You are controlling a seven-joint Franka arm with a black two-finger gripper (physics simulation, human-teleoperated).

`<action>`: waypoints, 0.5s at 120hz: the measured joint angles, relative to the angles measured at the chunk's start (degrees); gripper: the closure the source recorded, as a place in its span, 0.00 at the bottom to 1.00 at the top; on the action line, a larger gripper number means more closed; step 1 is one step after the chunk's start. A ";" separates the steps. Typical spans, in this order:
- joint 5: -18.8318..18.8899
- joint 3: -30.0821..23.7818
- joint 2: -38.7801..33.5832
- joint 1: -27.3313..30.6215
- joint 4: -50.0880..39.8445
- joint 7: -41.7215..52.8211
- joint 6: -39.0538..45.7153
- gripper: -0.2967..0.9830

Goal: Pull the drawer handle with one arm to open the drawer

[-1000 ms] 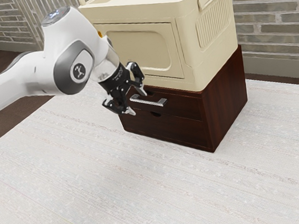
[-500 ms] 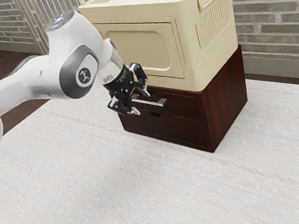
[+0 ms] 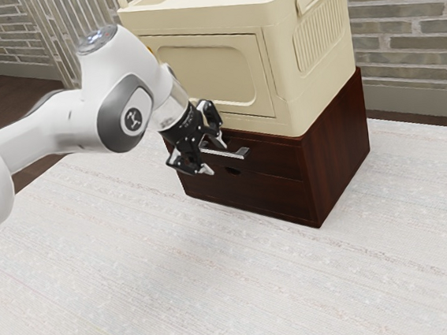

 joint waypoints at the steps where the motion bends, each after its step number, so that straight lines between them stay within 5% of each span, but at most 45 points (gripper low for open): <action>1: -0.01 0.00 0.01 0.00 0.00 -0.01 0.01 0.50; 60: -0.82 0.10 -0.38 0.10 -0.01 -0.33 0.05 0.76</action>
